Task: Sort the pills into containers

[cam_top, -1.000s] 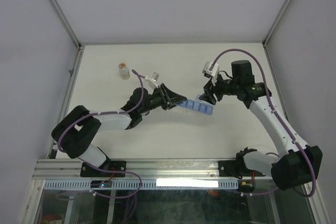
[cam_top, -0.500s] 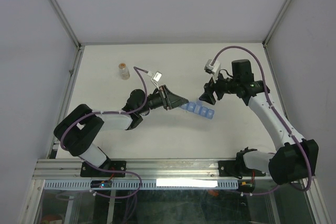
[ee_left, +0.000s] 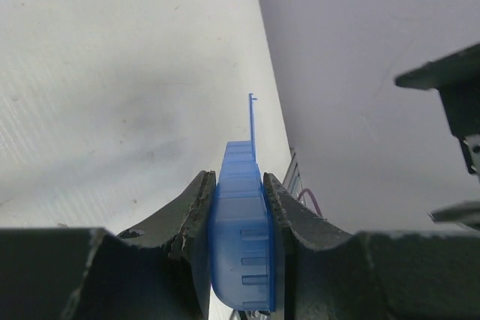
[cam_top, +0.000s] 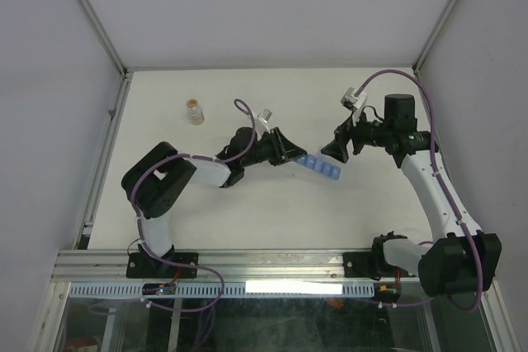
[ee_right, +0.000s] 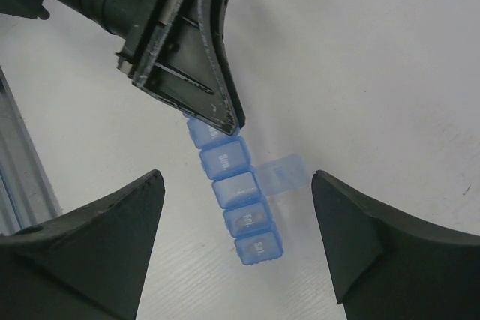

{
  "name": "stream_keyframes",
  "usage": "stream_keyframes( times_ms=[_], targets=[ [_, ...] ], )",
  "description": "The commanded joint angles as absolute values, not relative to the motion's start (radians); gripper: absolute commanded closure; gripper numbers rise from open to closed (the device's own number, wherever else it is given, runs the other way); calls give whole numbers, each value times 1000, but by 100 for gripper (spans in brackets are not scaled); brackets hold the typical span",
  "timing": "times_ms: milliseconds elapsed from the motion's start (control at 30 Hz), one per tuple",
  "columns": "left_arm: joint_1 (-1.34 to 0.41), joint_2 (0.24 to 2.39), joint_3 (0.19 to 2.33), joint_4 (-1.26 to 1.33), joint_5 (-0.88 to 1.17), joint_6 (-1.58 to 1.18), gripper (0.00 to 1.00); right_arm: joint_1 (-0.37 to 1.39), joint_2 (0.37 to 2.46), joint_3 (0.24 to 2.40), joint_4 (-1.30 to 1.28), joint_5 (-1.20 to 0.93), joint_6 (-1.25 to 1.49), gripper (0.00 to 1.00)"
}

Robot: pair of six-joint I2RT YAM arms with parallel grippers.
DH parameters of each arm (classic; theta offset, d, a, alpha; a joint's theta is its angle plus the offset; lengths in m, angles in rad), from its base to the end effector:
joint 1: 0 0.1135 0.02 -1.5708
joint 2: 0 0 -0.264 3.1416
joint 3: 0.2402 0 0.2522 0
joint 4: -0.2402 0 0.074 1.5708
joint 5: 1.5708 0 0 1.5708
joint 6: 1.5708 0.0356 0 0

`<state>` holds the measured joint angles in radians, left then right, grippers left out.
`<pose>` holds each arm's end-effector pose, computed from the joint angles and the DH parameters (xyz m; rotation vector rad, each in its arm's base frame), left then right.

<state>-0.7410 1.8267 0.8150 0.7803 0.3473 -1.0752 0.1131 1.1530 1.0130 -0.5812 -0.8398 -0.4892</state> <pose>0.2664 -0.2602 0.1684 -0.0611 2.1008 -1.5240 0.2327 0.0531 0.3155 -1.0118 1.8504 0.7318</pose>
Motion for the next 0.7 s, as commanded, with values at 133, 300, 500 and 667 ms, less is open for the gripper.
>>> stream_keyframes(
  times_ms=[133,300,500,667],
  targets=[
    [-778,2008,1009,722,297,-1114,100,83,1149,1005,-557,-875,-459,17],
    [-784,2068,1064,703,275,-1118,85,74,1154,1008,-567,-885,-462,17],
    [-784,2043,1063,638,231,-1072,51,62,1158,1010,-580,-903,-471,17],
    [-768,1956,1040,549,165,-1001,34,56,1155,1016,-595,-920,-477,17]
  ],
)
